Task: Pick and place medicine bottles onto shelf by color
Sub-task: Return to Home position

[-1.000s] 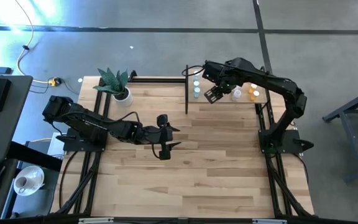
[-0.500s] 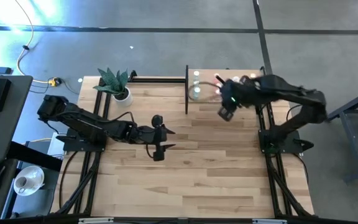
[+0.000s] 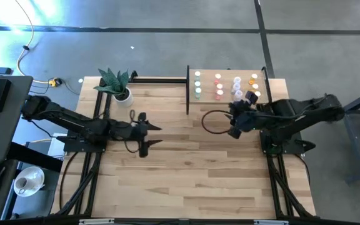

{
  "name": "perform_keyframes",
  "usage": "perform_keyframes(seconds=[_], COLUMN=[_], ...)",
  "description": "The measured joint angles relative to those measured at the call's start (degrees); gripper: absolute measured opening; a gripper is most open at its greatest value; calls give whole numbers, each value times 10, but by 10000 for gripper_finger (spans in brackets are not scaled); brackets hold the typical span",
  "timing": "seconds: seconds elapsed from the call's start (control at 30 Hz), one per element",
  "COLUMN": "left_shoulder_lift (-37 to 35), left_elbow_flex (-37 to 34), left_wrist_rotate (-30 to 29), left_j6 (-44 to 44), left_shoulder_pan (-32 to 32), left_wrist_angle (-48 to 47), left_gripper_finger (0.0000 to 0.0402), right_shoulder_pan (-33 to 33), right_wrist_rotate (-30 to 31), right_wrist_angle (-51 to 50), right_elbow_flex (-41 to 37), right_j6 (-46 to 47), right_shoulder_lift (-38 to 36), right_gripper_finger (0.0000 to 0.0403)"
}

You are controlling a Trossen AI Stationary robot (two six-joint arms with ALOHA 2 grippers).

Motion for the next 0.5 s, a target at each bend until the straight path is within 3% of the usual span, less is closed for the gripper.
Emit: perform_keyframes(seconds=[0.23, 0.5], left_shoulder_lift=[-117, -240], left_elbow_flex=[-67, -133], left_wrist_rotate=[0, -2], left_j6=[2, 18], left_shoulder_pan=[18, 26], left_wrist_angle=[-1, -5], left_gripper_finger=[236, 236], right_shoulder_pan=[4, 47], right_wrist_rotate=[-45, -46], right_wrist_angle=[144, 267], right_elbow_flex=[-172, -360], right_j6=[-37, -34], right_shoulder_lift=[-133, -320], right_gripper_finger=[158, 158])
